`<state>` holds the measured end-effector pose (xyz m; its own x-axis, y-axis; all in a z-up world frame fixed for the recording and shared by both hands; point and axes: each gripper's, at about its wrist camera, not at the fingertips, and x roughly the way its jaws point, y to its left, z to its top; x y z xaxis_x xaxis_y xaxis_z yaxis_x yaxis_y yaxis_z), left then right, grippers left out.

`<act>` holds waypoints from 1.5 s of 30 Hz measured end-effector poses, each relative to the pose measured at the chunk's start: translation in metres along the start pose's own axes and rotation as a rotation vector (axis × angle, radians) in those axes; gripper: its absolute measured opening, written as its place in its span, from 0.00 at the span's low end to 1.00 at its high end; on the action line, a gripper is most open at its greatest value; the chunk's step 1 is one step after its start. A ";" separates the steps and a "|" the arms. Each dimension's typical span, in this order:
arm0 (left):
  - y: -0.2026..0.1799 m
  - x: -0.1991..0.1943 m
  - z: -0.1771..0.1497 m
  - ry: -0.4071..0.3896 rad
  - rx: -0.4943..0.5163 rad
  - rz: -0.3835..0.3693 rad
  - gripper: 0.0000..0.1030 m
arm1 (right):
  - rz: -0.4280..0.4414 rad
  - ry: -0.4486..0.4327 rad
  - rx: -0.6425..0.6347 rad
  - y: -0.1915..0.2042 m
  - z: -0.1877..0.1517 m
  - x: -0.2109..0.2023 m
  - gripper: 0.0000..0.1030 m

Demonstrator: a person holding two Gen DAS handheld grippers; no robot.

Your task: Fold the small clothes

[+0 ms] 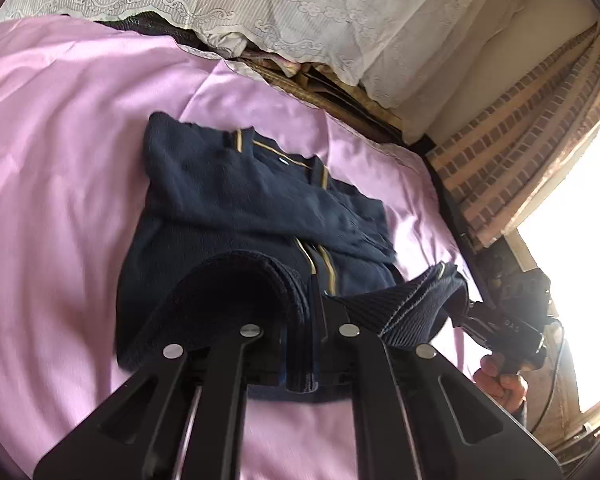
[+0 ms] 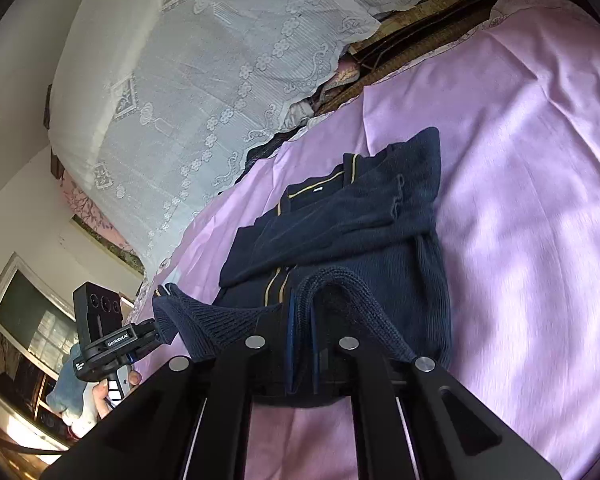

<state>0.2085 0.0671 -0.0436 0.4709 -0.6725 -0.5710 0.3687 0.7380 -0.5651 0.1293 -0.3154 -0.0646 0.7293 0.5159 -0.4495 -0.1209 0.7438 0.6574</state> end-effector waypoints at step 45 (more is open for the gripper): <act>0.066 0.101 0.102 -0.120 -0.056 0.149 0.45 | -0.045 -0.108 0.109 -0.078 0.102 0.123 0.31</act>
<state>0.3625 0.0532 -0.0778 0.6107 -0.5418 -0.5775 0.2441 0.8226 -0.5136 0.2970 -0.3532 -0.1091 0.8010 0.4299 -0.4165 -0.0169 0.7118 0.7022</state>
